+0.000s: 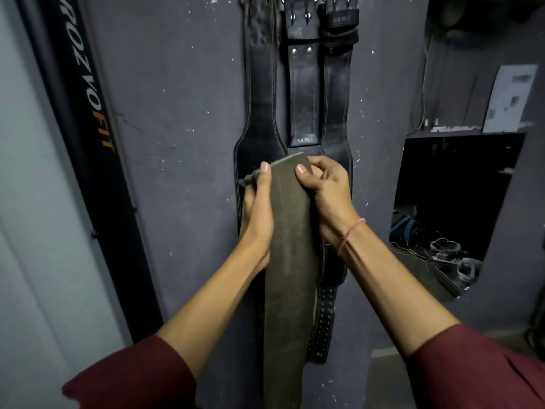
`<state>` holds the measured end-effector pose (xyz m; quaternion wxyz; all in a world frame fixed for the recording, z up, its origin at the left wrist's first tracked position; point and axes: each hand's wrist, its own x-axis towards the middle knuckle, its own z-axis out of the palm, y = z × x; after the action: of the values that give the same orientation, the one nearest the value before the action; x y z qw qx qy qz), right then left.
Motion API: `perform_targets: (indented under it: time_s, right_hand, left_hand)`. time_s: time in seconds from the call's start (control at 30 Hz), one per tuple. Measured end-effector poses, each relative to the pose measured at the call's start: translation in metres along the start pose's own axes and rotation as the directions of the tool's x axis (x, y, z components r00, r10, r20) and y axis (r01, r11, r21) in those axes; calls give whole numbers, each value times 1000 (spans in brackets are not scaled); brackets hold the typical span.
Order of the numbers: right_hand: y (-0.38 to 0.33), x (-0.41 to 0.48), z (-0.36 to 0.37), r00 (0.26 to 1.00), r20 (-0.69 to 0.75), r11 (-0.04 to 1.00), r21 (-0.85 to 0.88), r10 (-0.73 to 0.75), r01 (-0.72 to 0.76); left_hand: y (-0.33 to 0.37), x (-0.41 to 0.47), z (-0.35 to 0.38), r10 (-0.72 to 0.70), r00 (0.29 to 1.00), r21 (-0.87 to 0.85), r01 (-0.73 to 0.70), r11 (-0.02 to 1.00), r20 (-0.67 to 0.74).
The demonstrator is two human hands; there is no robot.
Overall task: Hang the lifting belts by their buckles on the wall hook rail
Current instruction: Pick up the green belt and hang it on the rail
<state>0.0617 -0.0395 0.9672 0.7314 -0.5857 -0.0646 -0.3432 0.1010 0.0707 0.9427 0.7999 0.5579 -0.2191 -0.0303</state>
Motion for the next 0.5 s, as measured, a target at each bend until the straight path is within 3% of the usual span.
perform_targets:
  time_s: [0.07, 0.13, 0.2, 0.3, 0.37, 0.5]
  right_hand:
    - [6, -4, -1, 998, 7, 997, 29, -66, 65]
    - [11, -9, -5, 996, 24, 996, 23, -88, 87]
    - [14, -18, -7, 998, 50, 999, -8, -48, 48]
    - [15, -22, -6, 997, 72, 1000, -31, 5, -3]
    - [8, -16, -1, 997, 66, 999, -39, 33, -30]
    - [-14, 5, 15, 1000, -9, 974, -225, 17, -18]
  left_hand:
    - [10, 3, -5, -180, 980, -57, 184, 981, 81]
    - [24, 12, -9, -259, 959, -186, 278, 943, 119]
    - [35, 25, -9, -219, 975, -264, 221, 939, 36]
    - [43, 31, -2, -76, 991, -242, 47, 969, -112]
    - [43, 28, 2, -6, 995, -236, -19, 972, -104]
    - [40, 22, 6, 161, 985, -177, -168, 970, -57]
